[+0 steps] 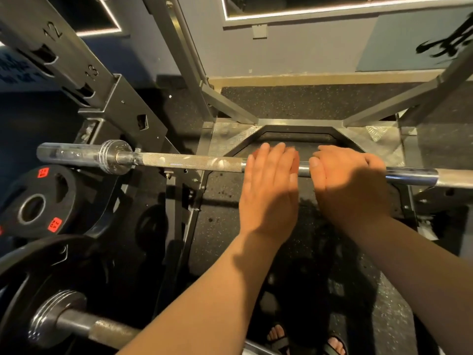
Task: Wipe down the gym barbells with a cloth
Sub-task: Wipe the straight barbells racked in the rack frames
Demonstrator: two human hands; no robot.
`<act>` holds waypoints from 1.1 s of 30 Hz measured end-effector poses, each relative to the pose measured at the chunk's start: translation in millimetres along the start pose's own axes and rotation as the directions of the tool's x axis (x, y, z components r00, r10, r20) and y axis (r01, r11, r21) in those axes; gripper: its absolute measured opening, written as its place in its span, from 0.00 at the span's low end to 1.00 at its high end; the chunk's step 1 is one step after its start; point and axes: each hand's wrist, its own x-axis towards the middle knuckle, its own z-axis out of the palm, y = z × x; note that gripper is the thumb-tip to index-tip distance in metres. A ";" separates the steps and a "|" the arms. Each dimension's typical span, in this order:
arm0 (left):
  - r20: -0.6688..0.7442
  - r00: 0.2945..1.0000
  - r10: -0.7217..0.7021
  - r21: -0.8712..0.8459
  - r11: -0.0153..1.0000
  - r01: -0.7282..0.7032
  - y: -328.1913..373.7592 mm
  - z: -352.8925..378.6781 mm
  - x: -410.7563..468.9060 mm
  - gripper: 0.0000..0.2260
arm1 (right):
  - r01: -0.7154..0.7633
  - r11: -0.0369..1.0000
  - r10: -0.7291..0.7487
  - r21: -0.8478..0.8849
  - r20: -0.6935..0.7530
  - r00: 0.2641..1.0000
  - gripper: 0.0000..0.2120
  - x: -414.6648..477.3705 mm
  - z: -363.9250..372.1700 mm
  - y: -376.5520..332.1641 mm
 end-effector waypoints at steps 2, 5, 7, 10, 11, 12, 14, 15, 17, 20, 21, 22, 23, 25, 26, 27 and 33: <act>0.021 1.000 0.016 0.061 0.998 -0.017 -9.7 -5.8 -8.6 0.23 | -0.005 1.000 0.005 0.012 -0.011 1.000 0.29 0.3 -1.4 0.5; 0.067 0.995 -0.068 0.055 0.996 0.064 -13.5 -13.4 10.8 0.22 | 0.001 0.999 0.000 0.034 -0.015 1.000 0.28 -0.5 -0.2 -0.2; 0.060 0.985 -0.162 0.039 0.986 0.160 -9.5 -18.9 42.9 0.18 | 0.025 0.998 -0.023 0.065 -0.042 0.999 0.27 -0.7 0.7 -0.5; 0.068 0.978 -0.199 0.117 0.975 0.191 -3.9 -17.7 64.3 0.18 | 0.073 0.992 -0.061 0.106 -0.113 0.992 0.24 -0.8 -1.6 0.9; 0.054 0.983 -0.174 0.097 0.981 0.168 -0.6 -15.7 60.9 0.17 | 0.080 0.991 -0.065 0.104 -0.132 0.989 0.23 -0.9 -1.9 1.5; 0.044 0.988 -0.146 0.057 0.988 0.143 2.3 -13.3 52.3 0.16 | 0.081 0.993 -0.068 0.090 -0.147 0.987 0.23 -1.1 -2.0 1.4; 0.028 0.997 -0.077 -0.009 0.997 0.077 3.2 -7.1 26.2 0.13 | 0.083 0.995 -0.074 0.045 -0.179 0.981 0.22 -1.3 0.3 0.2; 0.015 0.999 -0.038 -0.003 0.999 0.038 0.6 -5.0 13.6 0.14 | 0.089 0.996 -0.081 0.031 -0.204 0.976 0.21 -1.1 1.5 0.0; 0.015 1.000 0.024 0.068 0.997 -0.025 -12.5 -4.5 -2.0 0.20 | 0.109 0.994 -0.102 0.015 -0.249 0.963 0.20 -0.4 3.2 1.1; -0.044 0.998 -0.046 0.086 0.995 0.050 -29.0 -10.0 -1.9 0.22 | 0.112 0.993 -0.114 -0.025 -0.279 0.953 0.20 -1.2 6.5 2.1; -0.071 0.989 -0.129 0.040 0.990 0.132 -26.2 -10.1 1.2 0.21 | 0.105 0.994 -0.110 -0.032 -0.285 0.952 0.20 -1.5 8.7 2.3; -0.102 0.970 -0.221 -0.015 0.975 0.220 -18.2 -8.3 4.1 0.21 | 0.100 0.994 -0.105 -0.033 -0.287 0.952 0.19 -1.5 10.7 2.2; -0.121 0.945 -0.305 -0.052 0.952 0.301 -7.0 -3.7 7.1 0.21 | 0.099 0.995 -0.103 -0.026 -0.292 0.951 0.19 -1.1 12.6 2.2; -0.131 0.940 -0.317 -0.049 0.949 0.313 20.2 7.4 10.4 0.20 | 0.104 0.994 -0.088 0.030 -0.332 0.939 0.17 0.3 15.1 3.5; -0.125 0.969 -0.215 -0.012 0.976 0.216 31.3 13.2 9.5 0.18 | 0.107 0.992 -0.075 0.072 -0.352 0.933 0.16 0.3 15.8 4.8; -0.109 0.990 -0.092 0.016 0.995 0.094 35.7 17.1 8.4 0.16 | 0.115 0.988 -0.070 0.104 -0.364 0.929 0.15 -0.1 15.9 6.2; -0.075 0.991 -0.115 0.037 0.992 0.118 -17.4 -8.1 7.1 0.17 | 0.123 0.990 -0.089 0.075 -0.350 0.932 0.18 -1.0 17.0 6.0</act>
